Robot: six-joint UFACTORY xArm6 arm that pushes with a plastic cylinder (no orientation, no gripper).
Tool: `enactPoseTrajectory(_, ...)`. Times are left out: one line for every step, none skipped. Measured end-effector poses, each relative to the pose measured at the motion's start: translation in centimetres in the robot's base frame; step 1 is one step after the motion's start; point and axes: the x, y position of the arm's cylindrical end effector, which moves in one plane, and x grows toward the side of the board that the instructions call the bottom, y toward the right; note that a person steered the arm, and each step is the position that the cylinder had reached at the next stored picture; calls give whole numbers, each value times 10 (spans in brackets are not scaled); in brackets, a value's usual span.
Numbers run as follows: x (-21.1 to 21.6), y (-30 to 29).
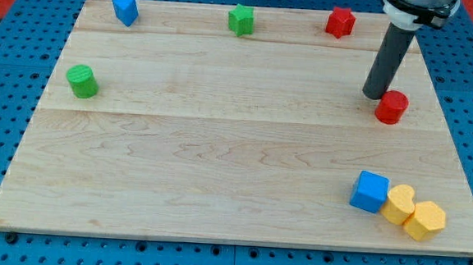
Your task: Point your arm at the bottom right
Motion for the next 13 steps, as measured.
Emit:
enactPoseTrajectory(0, 0)
enactPoseTrajectory(-3, 0)
enactPoseTrajectory(-10, 0)
enactPoseTrajectory(-16, 0)
enactPoseTrajectory(-24, 0)
enactPoseTrajectory(-33, 0)
enactPoseTrajectory(-39, 0)
enactPoseTrajectory(-41, 0)
enactPoseTrajectory(-41, -12)
enactPoseTrajectory(-18, -64)
enactPoseTrajectory(13, -111)
enactPoseTrajectory(46, -99)
enactPoseTrajectory(102, -51)
